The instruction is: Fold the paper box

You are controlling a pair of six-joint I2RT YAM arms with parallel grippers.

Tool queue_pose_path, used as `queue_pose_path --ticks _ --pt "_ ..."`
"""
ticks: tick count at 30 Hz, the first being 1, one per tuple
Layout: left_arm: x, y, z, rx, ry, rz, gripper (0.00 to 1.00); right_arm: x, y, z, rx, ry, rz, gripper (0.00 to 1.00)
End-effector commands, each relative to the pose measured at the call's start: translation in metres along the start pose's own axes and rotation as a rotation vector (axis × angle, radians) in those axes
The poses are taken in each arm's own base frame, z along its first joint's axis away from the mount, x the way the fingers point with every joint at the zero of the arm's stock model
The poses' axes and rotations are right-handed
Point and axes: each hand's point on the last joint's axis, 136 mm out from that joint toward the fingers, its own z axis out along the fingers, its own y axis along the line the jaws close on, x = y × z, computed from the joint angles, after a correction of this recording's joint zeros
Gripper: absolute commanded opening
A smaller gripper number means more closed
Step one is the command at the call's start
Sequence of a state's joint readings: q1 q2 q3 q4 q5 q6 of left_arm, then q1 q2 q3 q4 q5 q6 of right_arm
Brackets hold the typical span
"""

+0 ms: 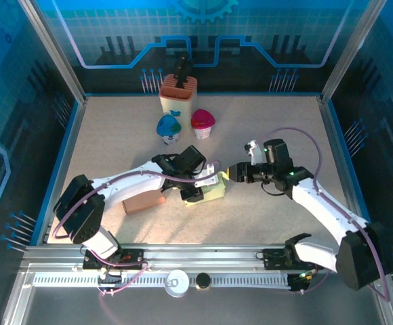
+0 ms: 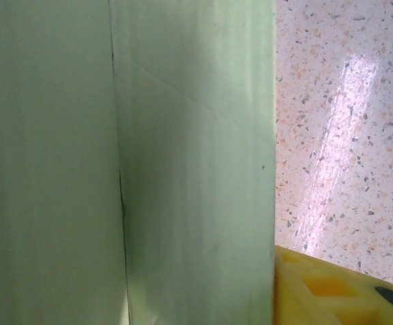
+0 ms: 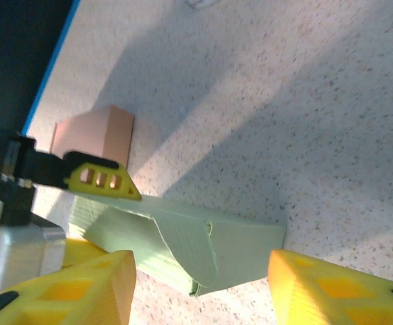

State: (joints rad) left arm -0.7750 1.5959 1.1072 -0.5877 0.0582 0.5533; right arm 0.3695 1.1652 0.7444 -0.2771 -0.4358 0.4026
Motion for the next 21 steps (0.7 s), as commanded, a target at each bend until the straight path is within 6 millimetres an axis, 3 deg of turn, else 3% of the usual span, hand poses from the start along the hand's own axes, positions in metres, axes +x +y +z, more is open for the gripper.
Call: queue_pose_path --ticks 1,7,13,21 --pt "0.0 -0.003 -0.003 0.016 -0.02 0.015 0.48 0.006 0.018 0.006 -0.033 0.064 -0.105 0.54" --pt "-0.001 -0.003 -0.002 0.021 -0.022 0.014 0.49 0.003 0.01 0.012 0.038 0.071 -0.122 0.48" --pt "-0.001 -0.003 -0.001 0.023 -0.019 0.013 0.49 0.003 0.016 0.017 0.03 0.1 -0.146 0.41" --pt "-0.001 -0.003 0.0 0.022 -0.017 0.012 0.48 0.005 0.014 0.017 0.069 0.104 -0.153 0.26"
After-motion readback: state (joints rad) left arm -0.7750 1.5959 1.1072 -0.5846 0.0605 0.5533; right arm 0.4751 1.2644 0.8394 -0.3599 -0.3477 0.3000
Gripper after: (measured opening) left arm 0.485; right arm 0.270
